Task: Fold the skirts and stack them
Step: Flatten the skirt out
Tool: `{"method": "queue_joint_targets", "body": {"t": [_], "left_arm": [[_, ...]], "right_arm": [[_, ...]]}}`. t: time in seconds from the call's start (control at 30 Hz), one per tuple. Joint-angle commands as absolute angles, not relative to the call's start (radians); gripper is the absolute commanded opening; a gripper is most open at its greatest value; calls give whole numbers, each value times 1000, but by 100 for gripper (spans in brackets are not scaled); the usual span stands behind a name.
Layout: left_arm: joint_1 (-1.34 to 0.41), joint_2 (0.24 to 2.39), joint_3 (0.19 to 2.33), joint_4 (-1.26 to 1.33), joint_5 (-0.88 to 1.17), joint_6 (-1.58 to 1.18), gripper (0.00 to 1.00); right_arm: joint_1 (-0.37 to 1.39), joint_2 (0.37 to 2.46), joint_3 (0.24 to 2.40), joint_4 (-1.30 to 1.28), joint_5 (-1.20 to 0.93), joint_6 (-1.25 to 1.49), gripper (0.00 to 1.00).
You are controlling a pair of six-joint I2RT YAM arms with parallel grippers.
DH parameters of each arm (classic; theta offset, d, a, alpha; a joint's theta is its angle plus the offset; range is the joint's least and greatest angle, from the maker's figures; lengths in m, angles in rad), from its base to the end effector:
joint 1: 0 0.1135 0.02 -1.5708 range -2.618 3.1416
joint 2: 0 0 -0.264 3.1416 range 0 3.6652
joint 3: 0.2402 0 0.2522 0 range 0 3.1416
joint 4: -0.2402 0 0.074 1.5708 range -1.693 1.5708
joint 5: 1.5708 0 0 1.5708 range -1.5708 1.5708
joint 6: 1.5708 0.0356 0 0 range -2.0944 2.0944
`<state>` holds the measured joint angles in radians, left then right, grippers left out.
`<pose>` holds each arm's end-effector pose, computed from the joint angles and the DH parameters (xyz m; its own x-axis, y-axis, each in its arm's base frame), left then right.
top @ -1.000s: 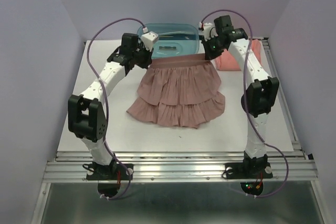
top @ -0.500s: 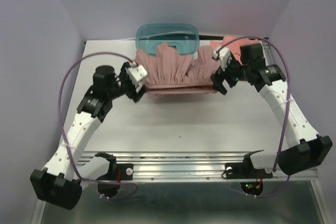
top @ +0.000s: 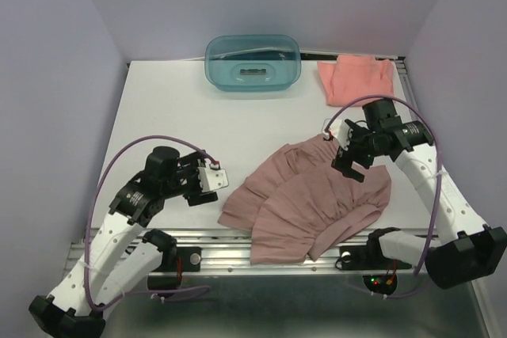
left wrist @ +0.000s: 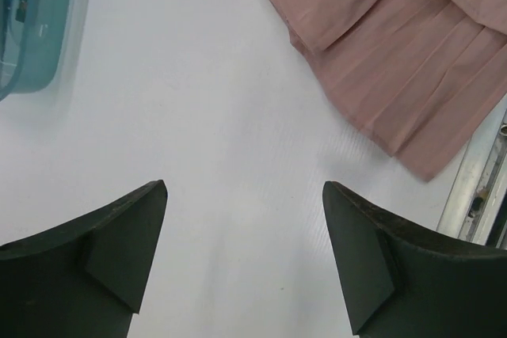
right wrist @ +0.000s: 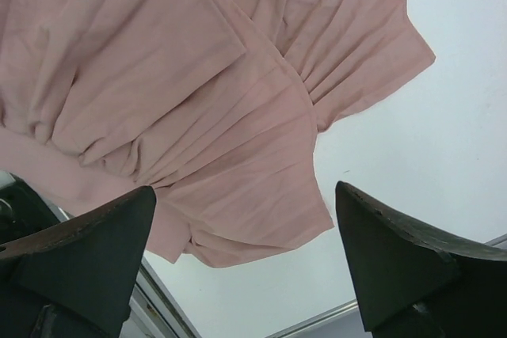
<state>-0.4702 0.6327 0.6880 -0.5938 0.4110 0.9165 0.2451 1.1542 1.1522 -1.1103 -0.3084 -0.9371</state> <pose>0.1183 -0.0761 0.2884 0.2939 0.6666 -0.6850 0.8016 0.2184 0.5565 0.1972 0.0605 0.3177 -0.2238 -0.8474 -0.4814 -0.9151 0.3527 -0.1955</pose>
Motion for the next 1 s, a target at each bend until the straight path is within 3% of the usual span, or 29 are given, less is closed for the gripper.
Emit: {"method": "queue_joint_targets", "body": {"t": [0.0, 0.1, 0.27, 0.5, 0.63, 0.8, 0.97], "left_arm": [[-472, 699, 755, -601, 411, 930, 86], [-477, 777, 796, -583, 448, 914, 78], [-607, 1046, 920, -517, 356, 784, 77], [-664, 1301, 1043, -462, 339, 592, 69], [-624, 1335, 1054, -425, 400, 491, 68], [-442, 1347, 1083, -413, 495, 379, 68], [-246, 1347, 1118, -437, 552, 350, 68]], "right_arm": [[245, 1151, 1207, -1157, -371, -909, 100], [245, 1176, 1213, -1007, -299, -758, 99], [209, 1402, 1249, -1002, -117, -638, 79], [175, 1592, 1238, -1058, -81, -549, 70], [186, 1704, 1238, -1026, -127, -502, 69], [276, 1813, 1212, -898, -100, -428, 65], [357, 1997, 1290, -786, -92, -370, 45]]}}
